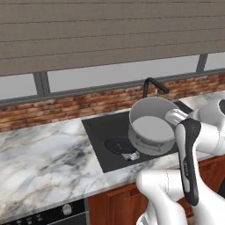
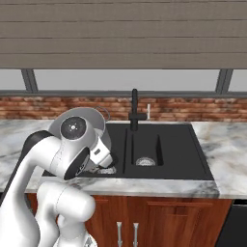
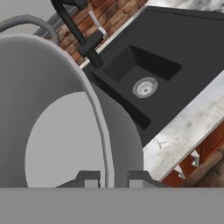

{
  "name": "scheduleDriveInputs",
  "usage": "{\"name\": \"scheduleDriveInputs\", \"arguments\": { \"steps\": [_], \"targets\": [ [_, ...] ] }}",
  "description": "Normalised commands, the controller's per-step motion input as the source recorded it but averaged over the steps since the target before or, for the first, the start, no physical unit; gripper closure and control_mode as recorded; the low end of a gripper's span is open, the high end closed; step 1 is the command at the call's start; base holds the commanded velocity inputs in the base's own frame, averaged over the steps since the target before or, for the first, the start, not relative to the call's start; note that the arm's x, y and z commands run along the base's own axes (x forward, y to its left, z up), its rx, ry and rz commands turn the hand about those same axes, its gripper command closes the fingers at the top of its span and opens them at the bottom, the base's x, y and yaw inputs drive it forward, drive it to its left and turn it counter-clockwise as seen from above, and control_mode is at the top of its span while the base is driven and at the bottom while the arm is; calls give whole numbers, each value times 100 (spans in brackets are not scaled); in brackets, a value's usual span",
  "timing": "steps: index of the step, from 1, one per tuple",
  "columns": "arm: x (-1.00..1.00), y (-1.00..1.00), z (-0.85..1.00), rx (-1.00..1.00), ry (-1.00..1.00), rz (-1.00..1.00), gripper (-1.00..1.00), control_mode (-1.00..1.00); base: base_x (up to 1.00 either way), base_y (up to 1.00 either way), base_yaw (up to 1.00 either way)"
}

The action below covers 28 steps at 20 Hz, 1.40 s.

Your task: Move the pot and pan from the stove into the sink.

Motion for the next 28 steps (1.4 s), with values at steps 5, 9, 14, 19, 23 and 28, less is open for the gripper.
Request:
{"name": "scheduleDriveInputs", "arguments": {
  "steps": [5, 9, 14, 19, 23, 28],
  "targets": [
    [0, 0, 0, 0, 0, 0, 100, -100, 3, 1, 0],
    [26, 14, -6, 0, 2, -3, 100, -100, 0, 0, 0],
    [43, 3, -9, 5, 7, -1, 100, -100, 0, 0, 0],
    [31, 7, -25, 0, 1, -1, 100, -100, 0, 0, 0],
    [34, 12, -31, 0, 1, -1, 100, -100, 0, 0, 0],
    [44, 19, -33, 0, 0, -6, 100, -100, 0, 0, 0]
  ]
}}
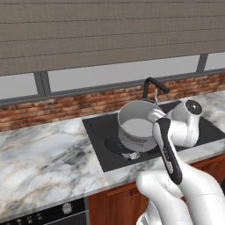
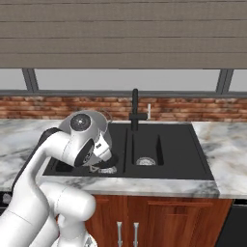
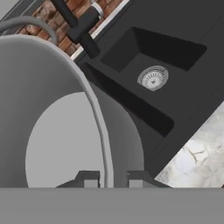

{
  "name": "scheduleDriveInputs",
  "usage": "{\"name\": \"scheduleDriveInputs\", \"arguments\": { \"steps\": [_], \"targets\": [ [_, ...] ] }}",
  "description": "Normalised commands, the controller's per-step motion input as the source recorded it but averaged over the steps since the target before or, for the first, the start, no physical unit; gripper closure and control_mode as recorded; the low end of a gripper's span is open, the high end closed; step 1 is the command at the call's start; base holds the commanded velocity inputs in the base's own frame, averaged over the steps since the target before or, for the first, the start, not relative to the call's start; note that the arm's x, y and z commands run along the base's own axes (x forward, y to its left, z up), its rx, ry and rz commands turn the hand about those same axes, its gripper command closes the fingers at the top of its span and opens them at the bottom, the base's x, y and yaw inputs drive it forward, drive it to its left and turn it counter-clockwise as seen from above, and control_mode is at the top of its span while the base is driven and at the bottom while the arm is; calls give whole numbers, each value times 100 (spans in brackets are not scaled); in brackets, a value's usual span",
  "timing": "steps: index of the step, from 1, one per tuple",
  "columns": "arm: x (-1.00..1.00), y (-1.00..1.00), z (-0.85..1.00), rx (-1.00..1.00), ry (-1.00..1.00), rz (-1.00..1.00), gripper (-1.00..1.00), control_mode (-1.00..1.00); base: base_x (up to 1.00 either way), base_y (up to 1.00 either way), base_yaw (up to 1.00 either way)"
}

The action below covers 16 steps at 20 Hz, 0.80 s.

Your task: Move the pot and pan from the stove into the sink.

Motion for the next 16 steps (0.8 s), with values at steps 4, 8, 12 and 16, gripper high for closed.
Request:
{"name": "scheduleDriveInputs", "arguments": {
  "steps": [4, 8, 12, 16],
  "targets": [
    [57, 22, -34, 0, 0, -12, 100, -100, 0, 0, 0],
    [56, 20, -34, 0, -1, -13, 100, -100, 0, 0, 0],
    [51, 10, -38, 5, -1, -13, 100, -100, 0, 0, 0],
    [29, 2, -23, 5, -1, -6, 100, -100, 0, 0, 0]
  ]
}}
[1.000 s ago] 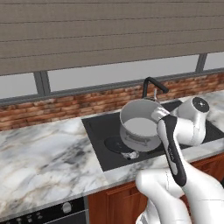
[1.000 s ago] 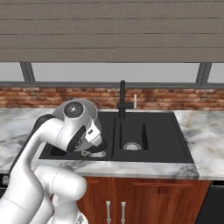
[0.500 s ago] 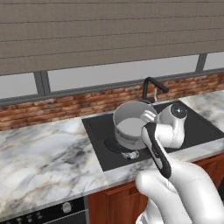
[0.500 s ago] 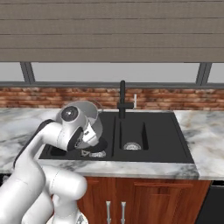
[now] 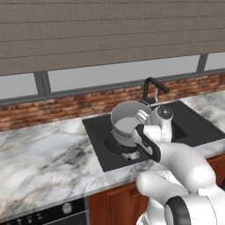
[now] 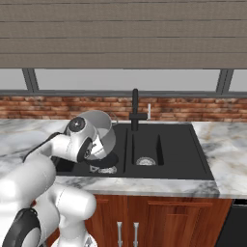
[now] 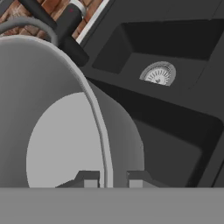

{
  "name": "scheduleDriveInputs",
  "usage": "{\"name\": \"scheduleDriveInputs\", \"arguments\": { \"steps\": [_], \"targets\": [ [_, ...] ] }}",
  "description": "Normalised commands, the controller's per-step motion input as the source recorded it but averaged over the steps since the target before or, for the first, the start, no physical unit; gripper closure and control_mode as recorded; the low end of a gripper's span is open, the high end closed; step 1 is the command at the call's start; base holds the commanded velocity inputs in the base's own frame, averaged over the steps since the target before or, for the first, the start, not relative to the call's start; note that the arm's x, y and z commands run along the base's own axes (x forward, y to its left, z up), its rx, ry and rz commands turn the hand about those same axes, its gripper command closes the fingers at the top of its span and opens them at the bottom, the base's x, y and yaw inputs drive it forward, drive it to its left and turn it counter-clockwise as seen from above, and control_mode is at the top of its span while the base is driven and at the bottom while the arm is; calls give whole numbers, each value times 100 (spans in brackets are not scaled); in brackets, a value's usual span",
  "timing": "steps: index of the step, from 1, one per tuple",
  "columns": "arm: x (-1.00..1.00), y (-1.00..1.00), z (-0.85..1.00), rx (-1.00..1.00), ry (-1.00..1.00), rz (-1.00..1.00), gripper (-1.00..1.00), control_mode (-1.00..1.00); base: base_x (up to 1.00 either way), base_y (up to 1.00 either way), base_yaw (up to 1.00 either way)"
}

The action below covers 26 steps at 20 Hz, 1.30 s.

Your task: Move the pot and pan from the stove into the sink.

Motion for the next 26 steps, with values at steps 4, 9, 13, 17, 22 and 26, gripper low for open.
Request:
{"name": "scheduleDriveInputs", "arguments": {
  "steps": [4, 9, 13, 17, 22, 26],
  "targets": [
    [1, 0, -1, 0, 0, 0, 100, -100, 0, 0, 0],
    [1, 5, -12, 0, 0, 0, 100, -100, 0, 0, 0],
    [14, 17, -24, 0, 0, -3, 100, -100, 0, 0, 0],
    [38, 18, -24, 0, 0, -5, 100, -100, 0, 0, 0],
    [40, 15, -33, 0, -1, -6, 100, -100, 0, 0, 0],
    [19, 3, -47, 1, -2, -4, 100, -100, 0, 0, 0]
  ]
}}
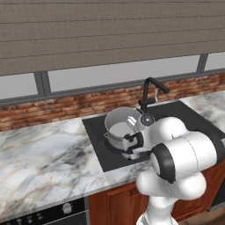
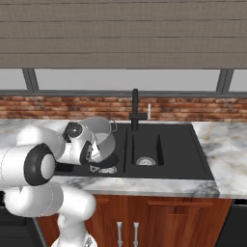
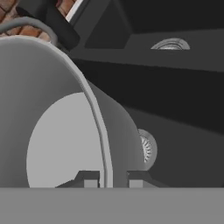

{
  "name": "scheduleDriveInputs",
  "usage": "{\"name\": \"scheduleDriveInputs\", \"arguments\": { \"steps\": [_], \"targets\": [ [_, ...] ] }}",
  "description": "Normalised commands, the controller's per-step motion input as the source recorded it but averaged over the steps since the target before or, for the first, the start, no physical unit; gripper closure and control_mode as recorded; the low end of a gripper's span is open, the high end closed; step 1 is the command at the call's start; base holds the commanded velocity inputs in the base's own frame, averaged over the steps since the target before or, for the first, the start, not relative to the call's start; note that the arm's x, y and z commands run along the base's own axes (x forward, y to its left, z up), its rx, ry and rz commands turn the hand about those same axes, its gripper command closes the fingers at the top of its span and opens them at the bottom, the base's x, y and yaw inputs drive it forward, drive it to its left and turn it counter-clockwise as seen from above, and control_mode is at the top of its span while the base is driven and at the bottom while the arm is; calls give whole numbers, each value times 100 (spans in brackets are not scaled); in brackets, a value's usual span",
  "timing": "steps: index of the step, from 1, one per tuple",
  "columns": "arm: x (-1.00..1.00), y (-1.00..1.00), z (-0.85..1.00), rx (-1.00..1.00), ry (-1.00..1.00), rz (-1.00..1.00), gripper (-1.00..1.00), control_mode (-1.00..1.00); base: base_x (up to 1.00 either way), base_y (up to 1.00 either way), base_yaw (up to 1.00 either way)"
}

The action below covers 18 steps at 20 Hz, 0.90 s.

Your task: Move the pot and pan from the stove into the sink.

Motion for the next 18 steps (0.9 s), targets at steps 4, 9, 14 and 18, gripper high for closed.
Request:
{"name": "scheduleDriveInputs", "arguments": {
  "steps": [4, 9, 14, 18],
  "targets": [
    [7, 0, -38, 0, -5, -3, 100, -100, 0, 0, 0],
    [12, 0, -28, 0, -5, -2, 100, -100, 0, 0, 0],
    [19, 0, -29, 0, -4, -2, 100, -100, 0, 0, 0],
    [18, 0, -32, 0, -4, -1, 100, -100, 0, 0, 0]
  ]
}}
